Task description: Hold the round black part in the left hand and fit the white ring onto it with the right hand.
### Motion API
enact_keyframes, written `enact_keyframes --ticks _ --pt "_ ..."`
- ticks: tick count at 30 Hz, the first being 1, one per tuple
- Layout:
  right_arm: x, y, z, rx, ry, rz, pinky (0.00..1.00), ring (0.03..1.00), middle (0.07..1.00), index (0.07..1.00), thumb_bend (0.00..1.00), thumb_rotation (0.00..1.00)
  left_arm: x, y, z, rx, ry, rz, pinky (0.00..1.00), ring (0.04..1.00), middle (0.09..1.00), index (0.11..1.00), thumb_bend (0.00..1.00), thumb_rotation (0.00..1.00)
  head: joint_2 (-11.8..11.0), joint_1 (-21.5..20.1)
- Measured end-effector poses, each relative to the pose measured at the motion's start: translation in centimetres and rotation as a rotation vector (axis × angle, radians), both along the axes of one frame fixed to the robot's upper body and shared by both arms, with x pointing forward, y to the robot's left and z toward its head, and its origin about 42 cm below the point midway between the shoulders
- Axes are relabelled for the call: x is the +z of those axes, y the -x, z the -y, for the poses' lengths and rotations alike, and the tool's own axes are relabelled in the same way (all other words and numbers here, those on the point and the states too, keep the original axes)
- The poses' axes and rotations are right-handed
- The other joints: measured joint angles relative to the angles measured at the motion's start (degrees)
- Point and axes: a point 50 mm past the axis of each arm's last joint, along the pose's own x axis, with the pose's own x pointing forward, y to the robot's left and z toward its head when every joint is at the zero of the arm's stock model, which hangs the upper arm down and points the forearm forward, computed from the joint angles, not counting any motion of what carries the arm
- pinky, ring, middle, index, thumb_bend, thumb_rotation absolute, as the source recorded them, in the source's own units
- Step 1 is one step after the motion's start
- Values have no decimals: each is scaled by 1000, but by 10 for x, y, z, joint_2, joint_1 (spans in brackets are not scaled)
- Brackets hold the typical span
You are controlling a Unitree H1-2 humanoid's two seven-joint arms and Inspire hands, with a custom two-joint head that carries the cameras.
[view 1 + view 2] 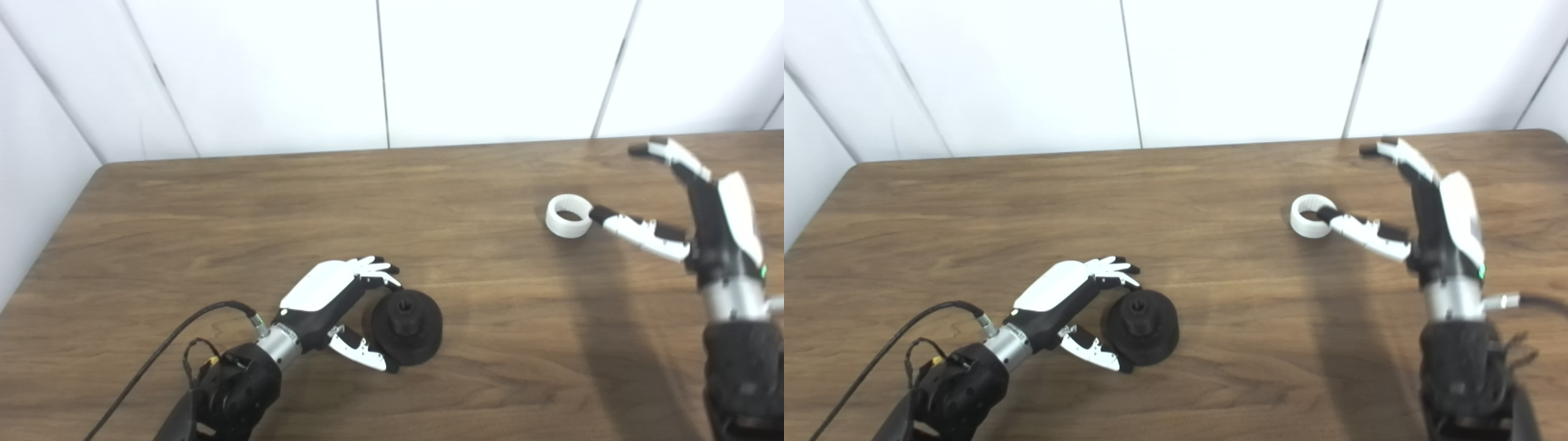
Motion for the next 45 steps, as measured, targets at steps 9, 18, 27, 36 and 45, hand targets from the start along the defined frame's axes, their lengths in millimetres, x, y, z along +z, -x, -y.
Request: enact_keyframes --ticks 9,18,27,36,45 --pt "-25 -55 0 8 88 -211 1000 1000 928 679 932 236 0 0 0 -3 1 2 942 958 891 598 786 261 -2 -3" --pt "-47 -87 -4 17 152 -296 1000 1000 959 680 960 282 0 0 0 -4 -1 -1 953 961 894 605 784 278 -6 -8" --pt "-61 -104 3 1 202 -368 1000 1000 947 685 972 303 0 -1 1 -3 2 0 936 960 892 602 788 287 -11 -9" --pt "-74 -111 8 8 223 -413 1000 1000 948 686 979 324 0 -1 2 -3 8 -1 940 962 895 598 778 285 -12 -8" --pt "-77 -115 12 -2 231 -433 1000 1000 947 686 966 307 0 -1 2 -2 9 -1 943 961 890 593 782 289 -11 -7"
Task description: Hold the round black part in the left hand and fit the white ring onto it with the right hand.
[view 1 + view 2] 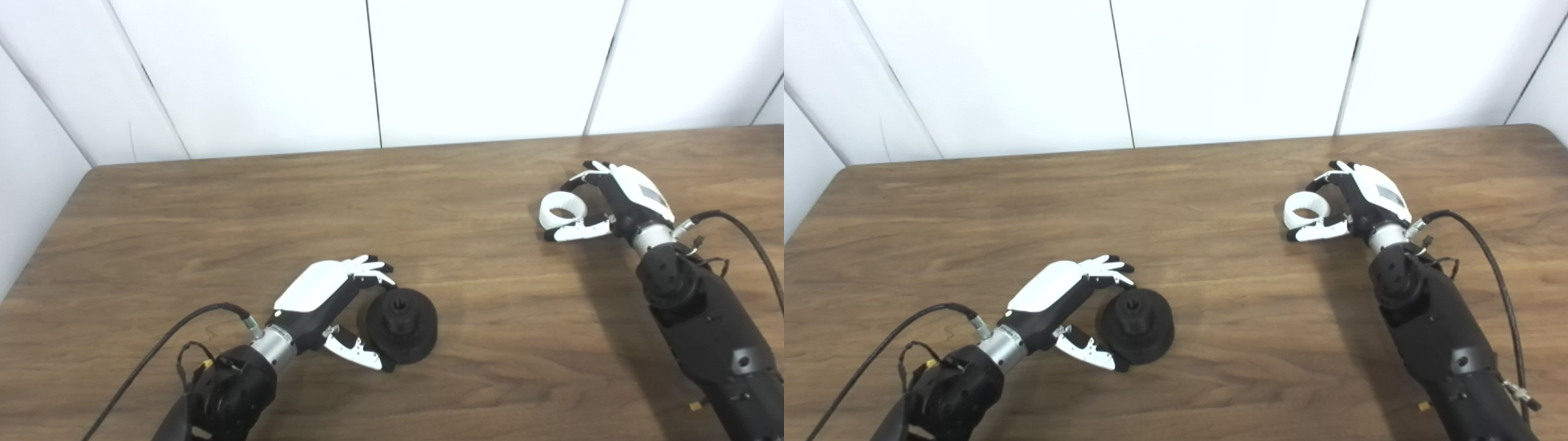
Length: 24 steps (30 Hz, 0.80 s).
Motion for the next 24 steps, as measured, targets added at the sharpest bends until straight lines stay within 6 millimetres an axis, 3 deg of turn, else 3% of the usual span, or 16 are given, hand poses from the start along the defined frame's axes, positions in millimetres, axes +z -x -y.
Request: enact_keyframes --ticks 17,20,24 --pt "-3 0 2 -10 1 -1 967 1000 921 594 799 262 -1 1 0 4 5 0 939 962 892 590 780 280 -2 1" --pt "-2 0 2 -14 -1 9 962 998 916 509 570 173 -1 1 0 5 6 0 944 962 893 591 778 285 -1 2" --pt "1 0 0 0 -12 36 949 990 905 491 527 154 -1 1 0 5 6 0 947 960 892 592 783 273 -1 2"
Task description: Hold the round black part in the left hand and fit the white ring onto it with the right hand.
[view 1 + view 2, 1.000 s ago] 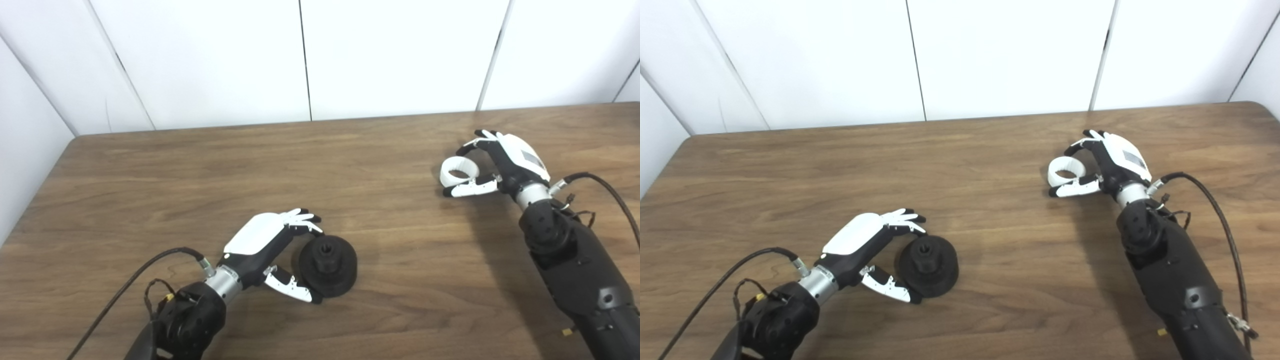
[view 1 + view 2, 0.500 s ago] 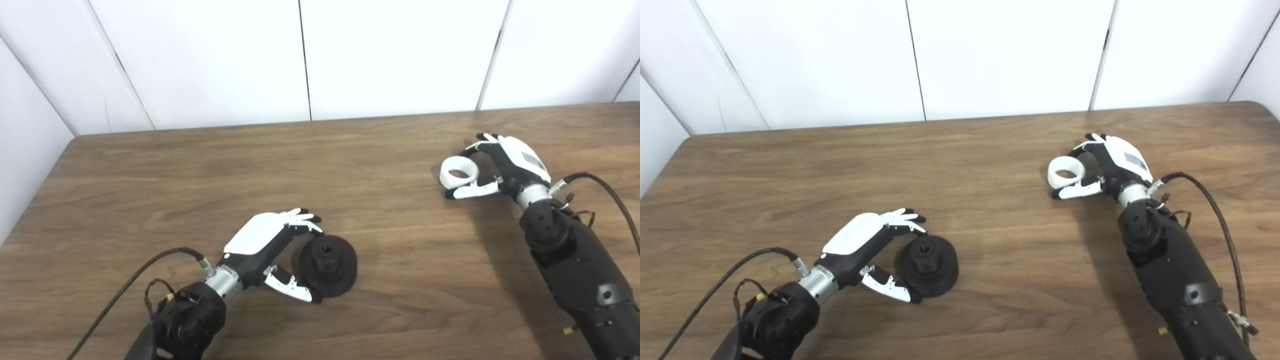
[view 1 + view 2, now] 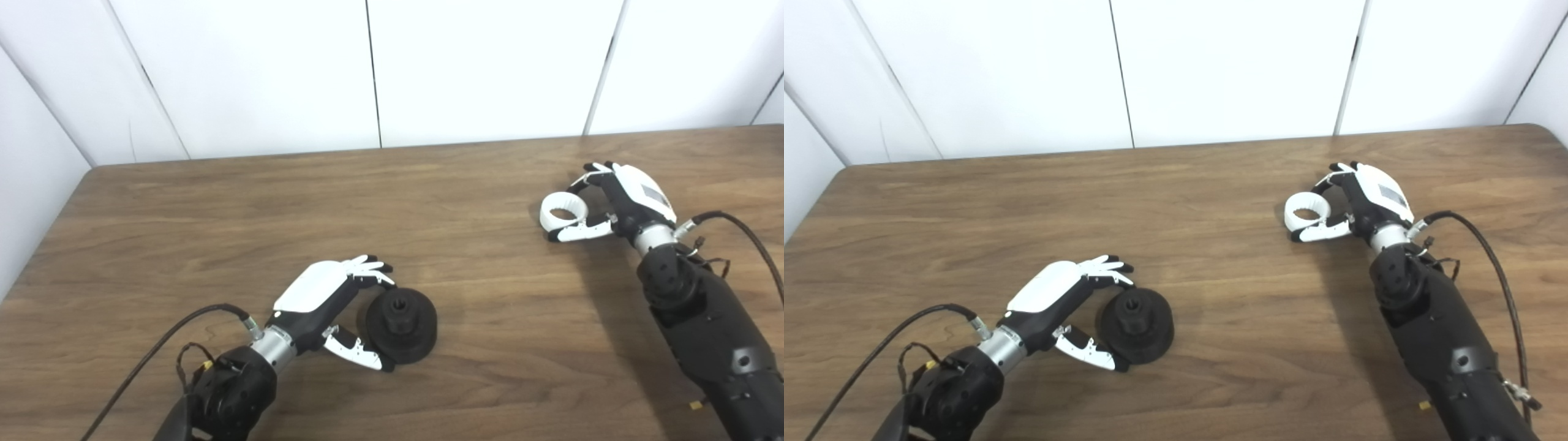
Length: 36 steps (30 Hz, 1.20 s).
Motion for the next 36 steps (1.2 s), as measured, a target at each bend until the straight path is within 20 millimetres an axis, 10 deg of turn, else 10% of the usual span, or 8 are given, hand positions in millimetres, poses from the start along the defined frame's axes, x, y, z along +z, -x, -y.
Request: enact_keyframes --ticks 17,36 --pt "3 4 -2 7 -2 42 936 977 884 487 525 150 -1 1 1 3 8 -2 929 957 891 589 780 259 4 2" --pt "69 59 -50 230 -44 103 923 975 880 487 525 149 -2 0 4 4 14 -3 927 962 894 594 779 278 4 4"
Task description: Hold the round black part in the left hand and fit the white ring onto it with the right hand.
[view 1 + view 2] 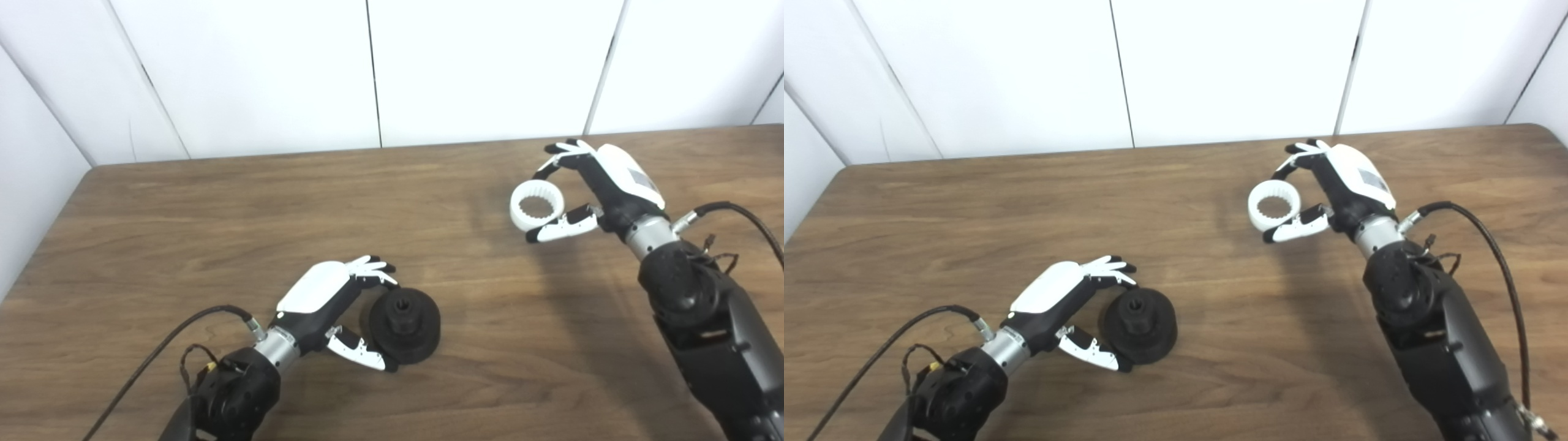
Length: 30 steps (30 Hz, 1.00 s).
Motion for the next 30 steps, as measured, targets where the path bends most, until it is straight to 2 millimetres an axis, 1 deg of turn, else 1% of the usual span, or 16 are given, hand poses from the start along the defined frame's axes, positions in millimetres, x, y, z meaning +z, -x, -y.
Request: enact_keyframes --ticks 4,7,11,14,19,24,30 --pt "8 13 -12 51 -5 -5 919 977 878 487 525 151 0 0 2 3 4 -4 920 960 893 591 780 272 2 0" --pt "11 26 -23 86 -5 -15 953 985 882 487 525 151 -1 0 2 4 5 -5 915 959 891 591 779 272 3 1" --pt "18 39 -42 137 -5 -23 909 977 878 486 525 153 -2 -1 3 9 12 -8 928 956 887 589 781 274 4 3" --pt "20 45 -54 176 -18 -21 912 974 877 486 525 152 -3 -1 4 10 13 -7 925 957 888 589 778 275 4 4" --pt "16 54 -68 220 -16 -42 945 973 872 486 525 155 -3 -1 4 10 15 -8 935 959 888 583 776 282 5 5" --pt "5 63 -83 256 -27 -89 954 978 869 486 525 153 -3 -1 4 10 13 -7 935 961 888 584 776 278 5 5" --pt "2 66 -96 276 -60 -101 972 983 874 487 525 155 -3 -1 4 10 13 -7 942 959 888 584 776 281 7 5"
